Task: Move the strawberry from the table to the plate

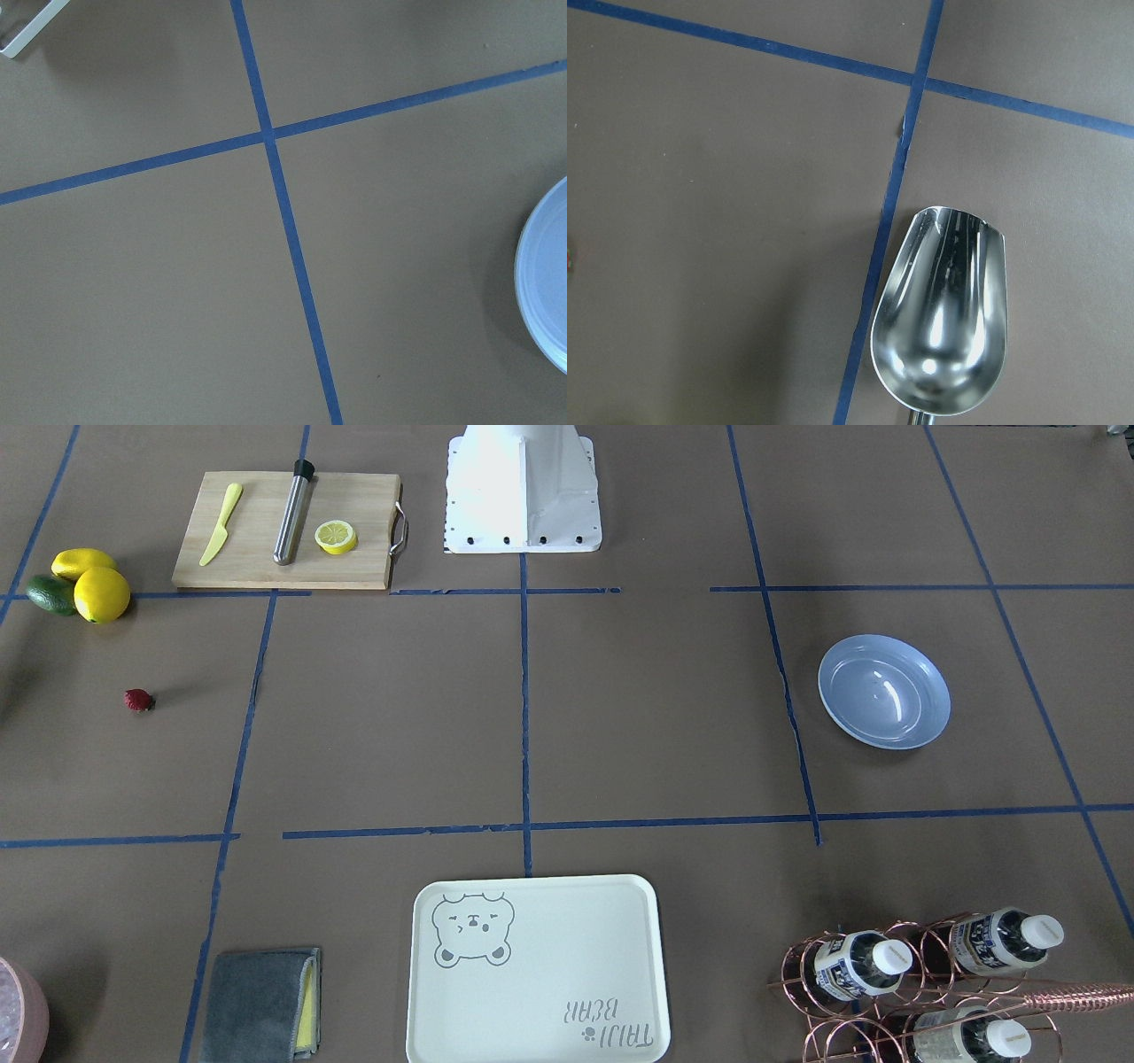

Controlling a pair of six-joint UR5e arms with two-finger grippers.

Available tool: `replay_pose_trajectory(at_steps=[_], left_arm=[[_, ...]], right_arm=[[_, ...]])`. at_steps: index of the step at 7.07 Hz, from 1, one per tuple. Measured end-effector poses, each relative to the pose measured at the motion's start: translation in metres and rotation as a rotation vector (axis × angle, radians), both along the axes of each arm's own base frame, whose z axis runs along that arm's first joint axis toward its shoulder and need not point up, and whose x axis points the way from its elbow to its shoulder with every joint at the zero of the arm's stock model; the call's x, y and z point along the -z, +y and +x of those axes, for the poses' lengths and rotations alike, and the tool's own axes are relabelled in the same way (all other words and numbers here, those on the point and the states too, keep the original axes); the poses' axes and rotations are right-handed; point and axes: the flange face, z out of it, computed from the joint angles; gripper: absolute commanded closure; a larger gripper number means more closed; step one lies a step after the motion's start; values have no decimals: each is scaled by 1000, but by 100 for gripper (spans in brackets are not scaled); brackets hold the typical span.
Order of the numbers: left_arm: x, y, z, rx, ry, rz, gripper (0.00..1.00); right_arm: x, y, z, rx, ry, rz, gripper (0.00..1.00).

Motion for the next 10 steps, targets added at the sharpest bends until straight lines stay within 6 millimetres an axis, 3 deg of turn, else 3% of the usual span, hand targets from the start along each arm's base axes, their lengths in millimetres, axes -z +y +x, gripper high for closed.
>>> replay_pose_trajectory(at_steps=[2,4,6,8,9,10], left_arm=[[6,-3,0,-2,1,15,0],[24,-7,1,-4,3,62,0],[54,-23,6,-13,6,206,0],[79,-50,9,-10,19,499,0],[82,-60,21,14,49,573,0],[84,-63,53,38,105,564,0]], right_arm=[[2,-2,0,0,0,6,0],[12,-11,-1,-3,-5,34,0],[61,-51,-4,-26,-16,201,0],[89,-67,-5,-94,-47,238,0],[90,-67,-7,-107,-68,229,0],[90,-68,-8,-126,-94,202,0]])
